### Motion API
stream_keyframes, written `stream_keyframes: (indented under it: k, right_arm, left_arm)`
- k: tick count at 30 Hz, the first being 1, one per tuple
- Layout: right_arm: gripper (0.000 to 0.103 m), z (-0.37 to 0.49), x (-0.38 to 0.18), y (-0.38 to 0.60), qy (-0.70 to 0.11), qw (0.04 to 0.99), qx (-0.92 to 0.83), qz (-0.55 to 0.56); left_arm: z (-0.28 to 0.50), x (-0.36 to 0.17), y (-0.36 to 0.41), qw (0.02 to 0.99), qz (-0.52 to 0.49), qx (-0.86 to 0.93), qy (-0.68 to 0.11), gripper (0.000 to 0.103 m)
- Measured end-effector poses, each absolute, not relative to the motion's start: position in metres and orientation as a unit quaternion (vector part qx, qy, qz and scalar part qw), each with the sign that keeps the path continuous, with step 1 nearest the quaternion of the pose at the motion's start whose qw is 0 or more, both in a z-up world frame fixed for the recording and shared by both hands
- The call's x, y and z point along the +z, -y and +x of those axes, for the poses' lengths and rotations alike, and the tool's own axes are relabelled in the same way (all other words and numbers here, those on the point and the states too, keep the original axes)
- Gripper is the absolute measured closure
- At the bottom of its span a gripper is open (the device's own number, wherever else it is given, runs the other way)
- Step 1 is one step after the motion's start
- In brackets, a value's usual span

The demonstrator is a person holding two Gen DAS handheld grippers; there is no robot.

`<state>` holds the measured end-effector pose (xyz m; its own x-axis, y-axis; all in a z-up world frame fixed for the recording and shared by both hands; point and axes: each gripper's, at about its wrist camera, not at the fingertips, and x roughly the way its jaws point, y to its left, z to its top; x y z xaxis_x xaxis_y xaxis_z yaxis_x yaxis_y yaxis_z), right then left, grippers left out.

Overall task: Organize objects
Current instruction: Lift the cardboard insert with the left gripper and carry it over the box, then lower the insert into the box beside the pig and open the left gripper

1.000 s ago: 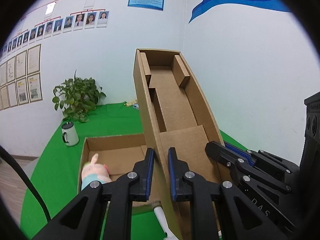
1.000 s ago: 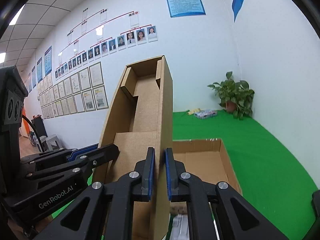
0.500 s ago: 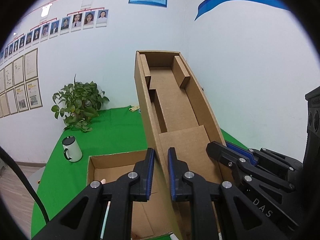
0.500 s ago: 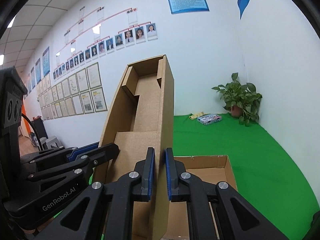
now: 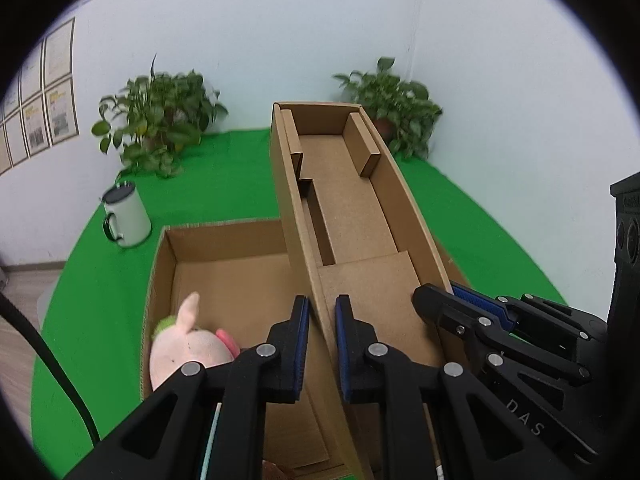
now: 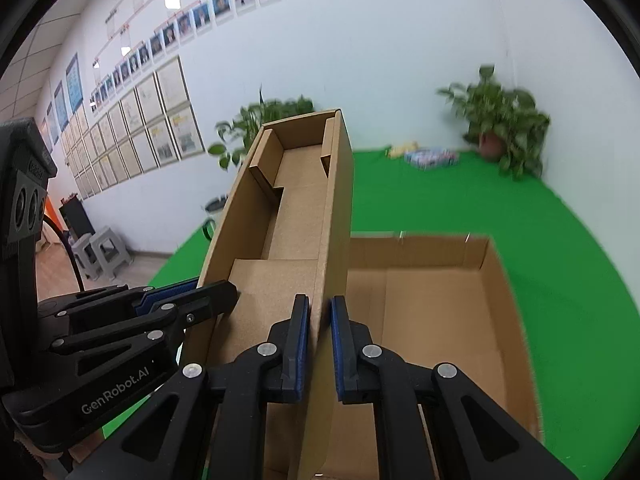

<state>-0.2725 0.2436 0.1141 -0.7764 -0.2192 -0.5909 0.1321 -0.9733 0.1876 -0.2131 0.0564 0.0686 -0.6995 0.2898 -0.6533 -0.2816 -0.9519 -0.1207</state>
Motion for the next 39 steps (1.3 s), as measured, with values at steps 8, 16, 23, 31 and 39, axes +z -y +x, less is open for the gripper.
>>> stream_keyframes:
  k: [8,16,23,31,39]
  right_arm:
    - [0.095,-0.329,0.01,-0.242,0.101,0.113,-0.909,0.389]
    - [0.095,-0.361,-0.07,-0.224,0.118,0.107,-0.877,0.454]
    - [0.096,-0.356,-0.083,-0.205,0.125,0.108,-0.87,0.464]
    - [0.096,-0.347,-0.068,-0.181,0.1,0.106,-0.873,0.465]
    - [0.093,-0.323,-0.058,-0.174,0.083,0.08,-0.874,0.472]
  left_arm:
    - [-0.239,0.011,-0.057,0.121,-0.421,0.899,-0.027,0.091]
    - [-0.256,-0.04,-0.051,0.098,-0.479,0.871,-0.048,0.092]
    - [-0.253,-0.032,-0.047,0.094,-0.487,0.867,-0.045,0.088]
    - [-0.207,0.02,0.003,0.078,-0.429,0.9,0.002,0.088]
    - [-0.169,0.03,0.019,0.062,-0.398,0.915,0.004,0.088]
